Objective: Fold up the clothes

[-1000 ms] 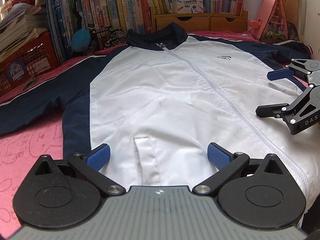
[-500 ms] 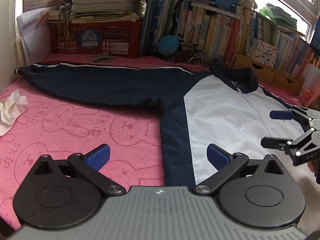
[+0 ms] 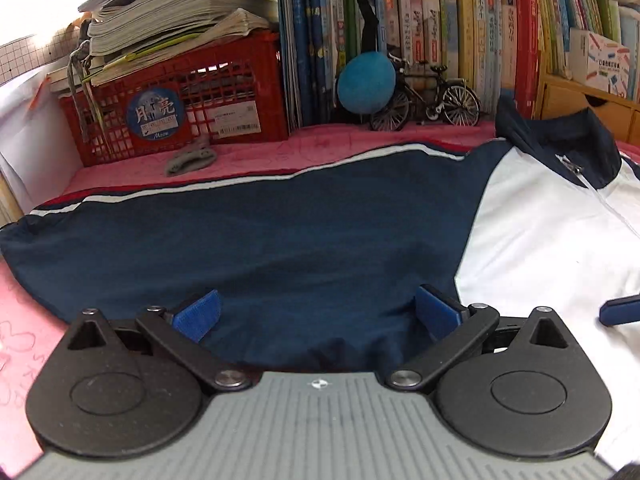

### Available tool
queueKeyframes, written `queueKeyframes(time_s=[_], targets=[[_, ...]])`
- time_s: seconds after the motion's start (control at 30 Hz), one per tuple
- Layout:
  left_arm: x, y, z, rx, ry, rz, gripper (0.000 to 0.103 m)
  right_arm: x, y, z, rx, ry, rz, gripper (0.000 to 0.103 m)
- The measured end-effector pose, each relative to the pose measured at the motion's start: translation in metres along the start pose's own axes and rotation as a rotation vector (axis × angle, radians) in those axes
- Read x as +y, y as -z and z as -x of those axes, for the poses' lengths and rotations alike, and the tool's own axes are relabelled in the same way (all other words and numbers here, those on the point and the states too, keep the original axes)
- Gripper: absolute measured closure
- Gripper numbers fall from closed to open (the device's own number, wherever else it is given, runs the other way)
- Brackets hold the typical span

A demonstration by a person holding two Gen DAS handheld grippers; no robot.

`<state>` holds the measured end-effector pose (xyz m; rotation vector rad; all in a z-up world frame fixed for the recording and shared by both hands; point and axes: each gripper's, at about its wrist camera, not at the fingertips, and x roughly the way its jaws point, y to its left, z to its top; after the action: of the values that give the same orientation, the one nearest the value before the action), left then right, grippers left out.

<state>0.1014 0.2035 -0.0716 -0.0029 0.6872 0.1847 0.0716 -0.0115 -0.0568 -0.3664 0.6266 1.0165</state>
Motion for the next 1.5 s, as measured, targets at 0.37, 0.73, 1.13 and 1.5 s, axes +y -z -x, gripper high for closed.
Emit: queueKeyframes(time_s=[0.37, 0.73, 1.13, 1.5], targets=[[0.152, -0.013, -0.024, 0.091, -0.548, 0.166, 0.000, -0.003, 0.001, 0.004, 0.001, -0.005, -0.002, 0.000], [0.068, -0.045, 0.034, -0.052, -0.117, 0.013, 0.000, -0.003, 0.000, 0.004, 0.002, -0.007, -0.003, 0.000], [-0.023, -0.063, -0.056, 0.059, 0.041, -0.104, 0.000, -0.004, -0.002, 0.005, 0.004, -0.008, -0.002, 0.000], [0.102, -0.089, -0.107, 0.134, -0.484, 0.127, 0.000, -0.004, -0.002, 0.004, 0.004, -0.009, -0.002, 0.000]])
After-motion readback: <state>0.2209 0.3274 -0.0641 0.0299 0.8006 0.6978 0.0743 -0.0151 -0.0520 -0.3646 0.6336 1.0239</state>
